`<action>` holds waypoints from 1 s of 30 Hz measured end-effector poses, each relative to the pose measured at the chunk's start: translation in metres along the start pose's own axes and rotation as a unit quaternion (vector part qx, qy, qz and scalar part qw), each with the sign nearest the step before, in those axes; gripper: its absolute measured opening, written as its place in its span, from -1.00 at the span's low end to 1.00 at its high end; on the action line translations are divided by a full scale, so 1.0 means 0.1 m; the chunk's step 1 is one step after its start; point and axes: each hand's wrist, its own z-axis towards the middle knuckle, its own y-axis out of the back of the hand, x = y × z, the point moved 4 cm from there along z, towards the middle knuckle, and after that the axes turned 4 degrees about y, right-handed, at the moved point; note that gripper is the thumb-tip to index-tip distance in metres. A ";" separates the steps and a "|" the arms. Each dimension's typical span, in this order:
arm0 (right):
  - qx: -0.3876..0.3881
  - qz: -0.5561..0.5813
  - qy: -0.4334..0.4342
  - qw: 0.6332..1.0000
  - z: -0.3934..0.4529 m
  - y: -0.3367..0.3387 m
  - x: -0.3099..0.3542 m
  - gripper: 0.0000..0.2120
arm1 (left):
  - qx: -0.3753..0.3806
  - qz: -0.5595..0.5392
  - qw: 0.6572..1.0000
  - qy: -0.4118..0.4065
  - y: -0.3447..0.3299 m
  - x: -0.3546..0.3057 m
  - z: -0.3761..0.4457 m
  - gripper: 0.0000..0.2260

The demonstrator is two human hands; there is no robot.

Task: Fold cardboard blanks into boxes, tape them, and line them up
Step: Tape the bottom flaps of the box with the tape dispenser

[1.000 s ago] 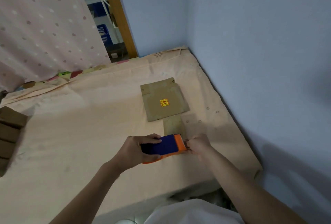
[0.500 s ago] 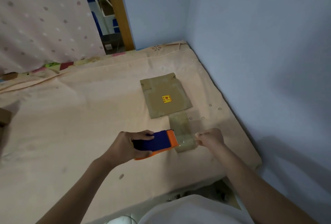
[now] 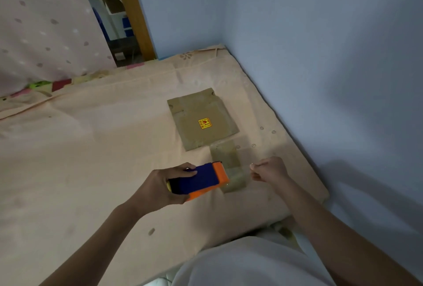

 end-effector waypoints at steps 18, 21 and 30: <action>0.003 -0.087 0.079 0.993 0.02 -0.12 -0.10 -0.84 | 0.070 0.120 0.990 -0.042 0.00 0.17 0.07 -0.44; -0.008 -0.162 0.134 0.978 -0.02 -0.13 -0.15 -0.79 | 0.076 0.120 0.989 -0.049 -0.05 0.21 0.08 -0.46; -0.009 -0.185 0.142 0.972 -0.03 -0.17 -0.15 -0.82 | 0.078 0.120 0.989 -0.045 -0.07 0.31 0.09 -0.45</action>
